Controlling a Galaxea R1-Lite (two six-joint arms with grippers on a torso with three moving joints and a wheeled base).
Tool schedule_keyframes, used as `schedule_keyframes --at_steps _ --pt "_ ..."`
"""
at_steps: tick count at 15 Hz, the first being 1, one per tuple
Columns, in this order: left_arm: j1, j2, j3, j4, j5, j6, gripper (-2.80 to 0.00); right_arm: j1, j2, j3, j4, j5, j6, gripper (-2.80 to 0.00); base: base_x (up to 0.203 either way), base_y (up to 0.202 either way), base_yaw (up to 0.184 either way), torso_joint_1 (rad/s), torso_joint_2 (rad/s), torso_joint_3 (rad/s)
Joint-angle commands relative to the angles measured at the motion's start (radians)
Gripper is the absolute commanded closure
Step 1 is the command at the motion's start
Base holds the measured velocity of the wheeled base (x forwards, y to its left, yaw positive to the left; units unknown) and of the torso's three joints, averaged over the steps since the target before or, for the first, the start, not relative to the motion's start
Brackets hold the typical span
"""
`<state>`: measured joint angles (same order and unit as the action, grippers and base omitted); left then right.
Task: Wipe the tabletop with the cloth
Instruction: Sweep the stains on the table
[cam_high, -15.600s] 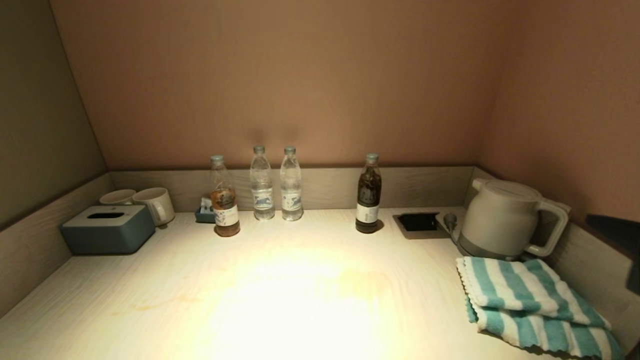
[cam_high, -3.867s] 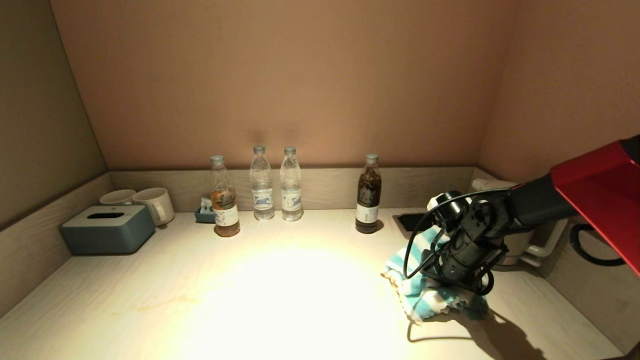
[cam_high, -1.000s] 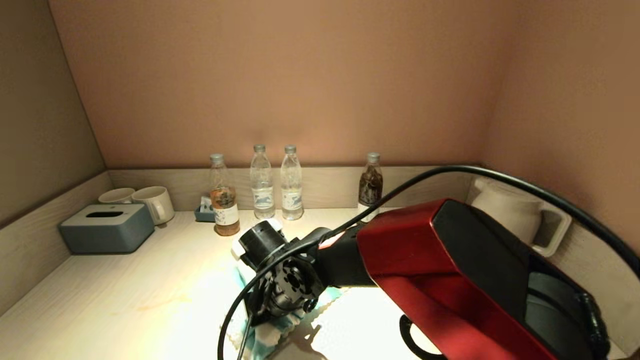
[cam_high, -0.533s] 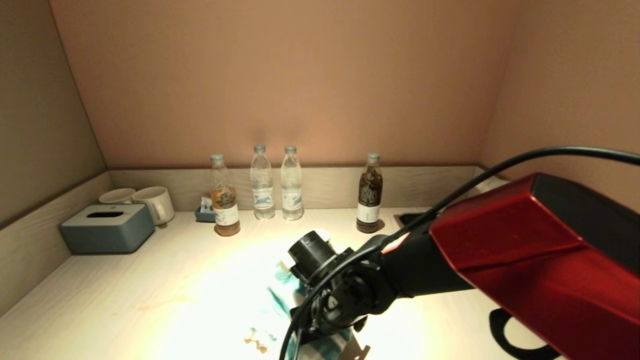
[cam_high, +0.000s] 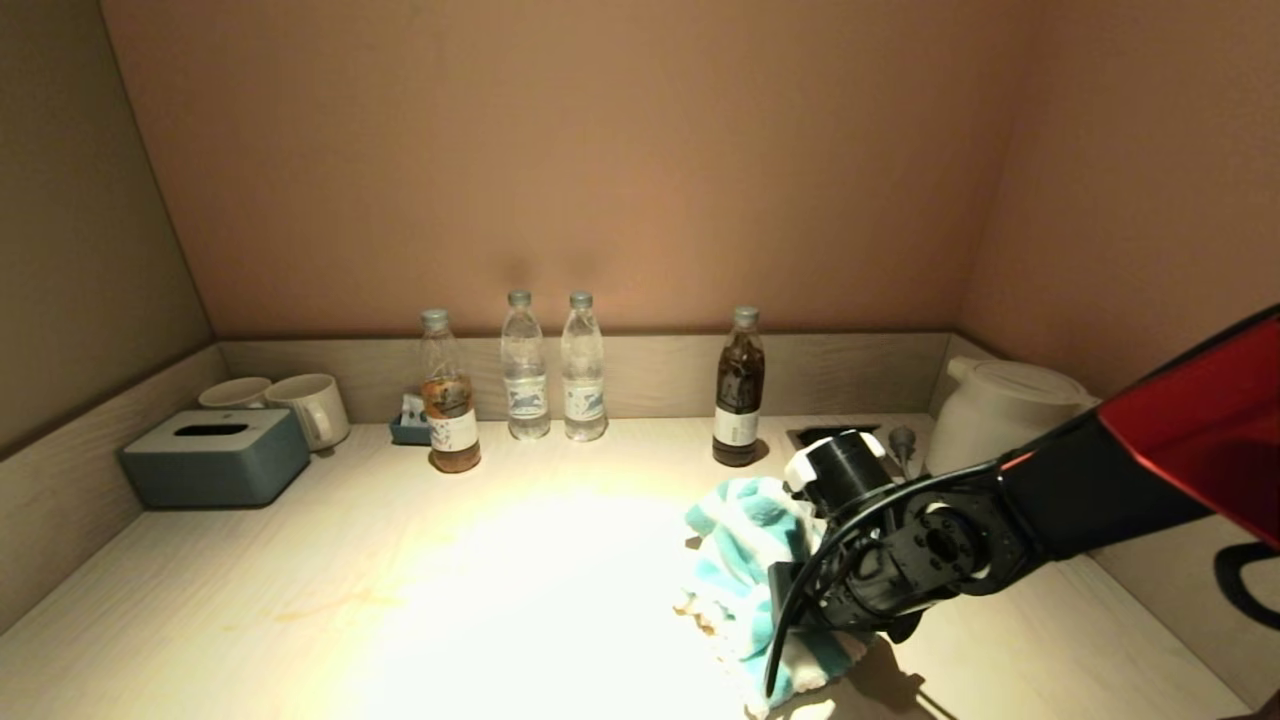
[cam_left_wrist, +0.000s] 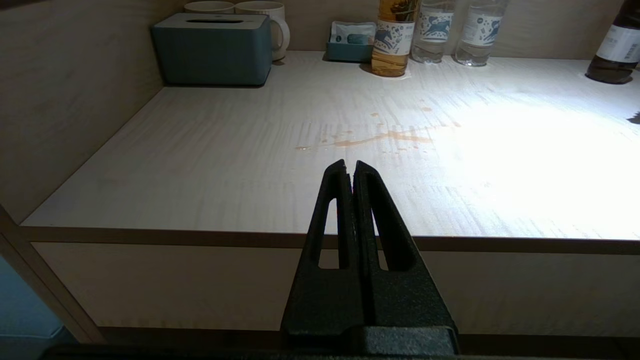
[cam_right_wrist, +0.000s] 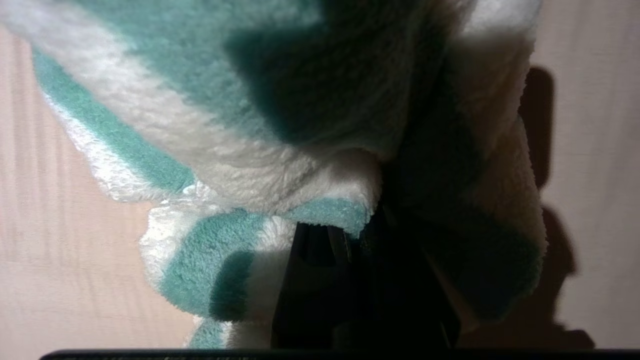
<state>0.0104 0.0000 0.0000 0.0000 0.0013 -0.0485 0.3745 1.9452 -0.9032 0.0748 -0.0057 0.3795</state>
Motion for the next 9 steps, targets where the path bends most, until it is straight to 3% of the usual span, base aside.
schedule_keyframes --at_steps 1,9 --pt "0.0 0.002 0.0 0.0 0.0 -0.001 0.0 -0.107 -0.046 0.085 -0.093 0.014 -0.02 0.0 0.0 0.0 0.0 0.0 0.0 0.0" --pt "0.0 0.002 0.0 0.0 0.0 -0.001 0.0 -0.313 -0.131 0.191 -0.118 0.043 -0.07 0.0 0.0 0.0 0.0 0.0 0.0 0.0"
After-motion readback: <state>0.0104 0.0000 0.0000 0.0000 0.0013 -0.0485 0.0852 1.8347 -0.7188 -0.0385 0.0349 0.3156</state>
